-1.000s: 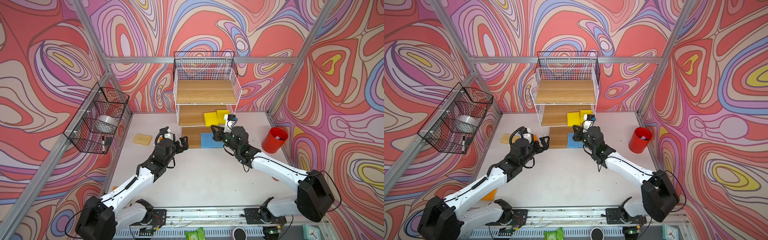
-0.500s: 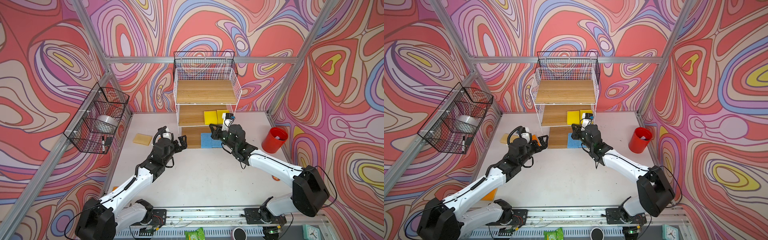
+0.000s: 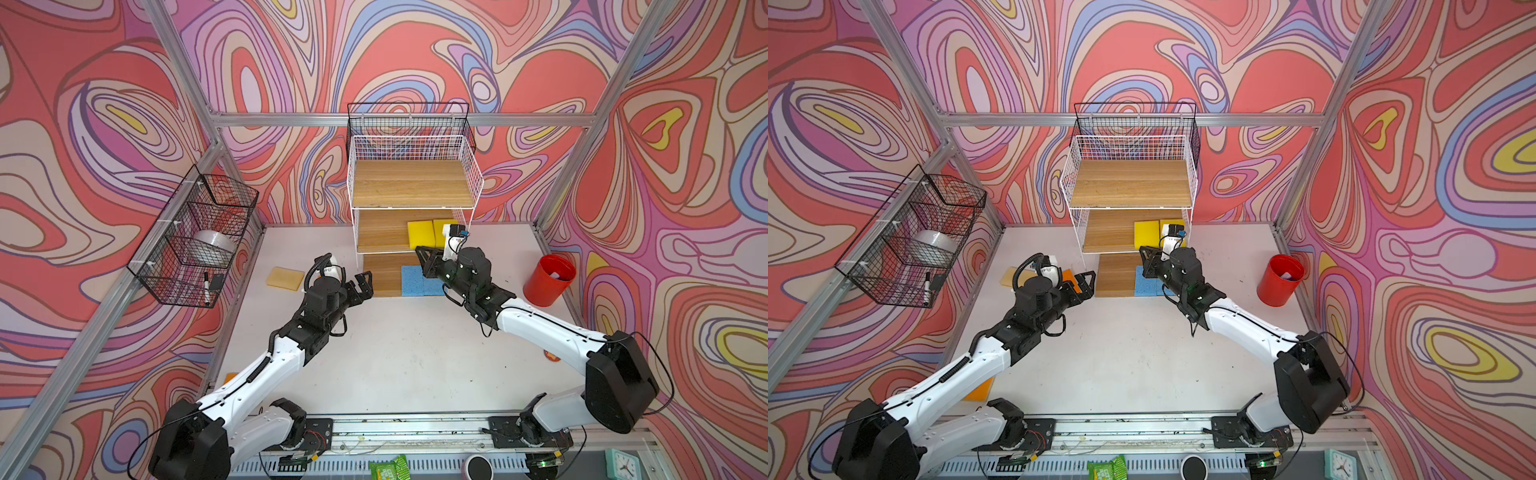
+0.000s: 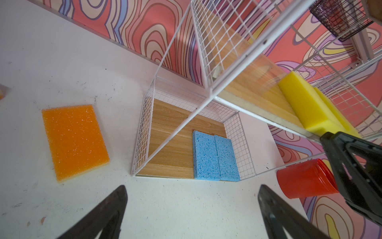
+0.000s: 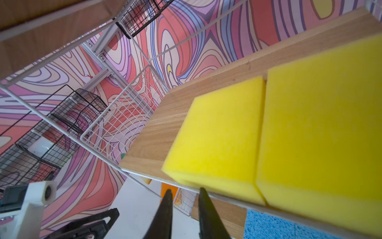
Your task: Place and organize the cleaning sponges onto the shelf
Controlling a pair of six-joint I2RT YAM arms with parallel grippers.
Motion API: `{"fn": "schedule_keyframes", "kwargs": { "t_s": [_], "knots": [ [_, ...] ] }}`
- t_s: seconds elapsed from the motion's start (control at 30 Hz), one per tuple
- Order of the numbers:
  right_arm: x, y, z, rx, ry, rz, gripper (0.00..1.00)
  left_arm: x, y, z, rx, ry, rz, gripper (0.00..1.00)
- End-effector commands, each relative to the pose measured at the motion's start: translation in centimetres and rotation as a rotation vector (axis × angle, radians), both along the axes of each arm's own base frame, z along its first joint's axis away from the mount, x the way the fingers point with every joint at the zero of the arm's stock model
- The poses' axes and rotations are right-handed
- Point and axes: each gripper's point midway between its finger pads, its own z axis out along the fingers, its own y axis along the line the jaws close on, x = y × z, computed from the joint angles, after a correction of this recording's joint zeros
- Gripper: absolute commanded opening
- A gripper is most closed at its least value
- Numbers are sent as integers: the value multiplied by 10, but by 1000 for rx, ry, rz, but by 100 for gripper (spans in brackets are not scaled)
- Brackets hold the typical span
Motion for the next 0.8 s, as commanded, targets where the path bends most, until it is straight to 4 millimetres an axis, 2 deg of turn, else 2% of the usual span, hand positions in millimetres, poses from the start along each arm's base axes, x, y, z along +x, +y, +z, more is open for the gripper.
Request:
{"fn": "schedule_keyframes", "kwargs": {
  "t_s": [0.0, 0.2, 0.43, 0.63, 0.77],
  "knots": [
    [-18, 0, 13, 24, -35, 40, 32, -8, 10, -3, -25, 28, 28, 100],
    [-53, -21, 9, 28, -38, 33, 45, -24, 22, -10, -26, 95, 47, 100],
    [-90, -72, -18, -24, 56, -88, 56, -51, 54, -27, 55, 184, 132, 100],
    [-116, -113, -33, -88, 115, -198, 68, -60, 84, -58, 100, 313, 219, 97],
    [-128, -129, -33, -123, 117, -225, 74, -55, 97, -78, 61, 392, 251, 95]
  ]
}}
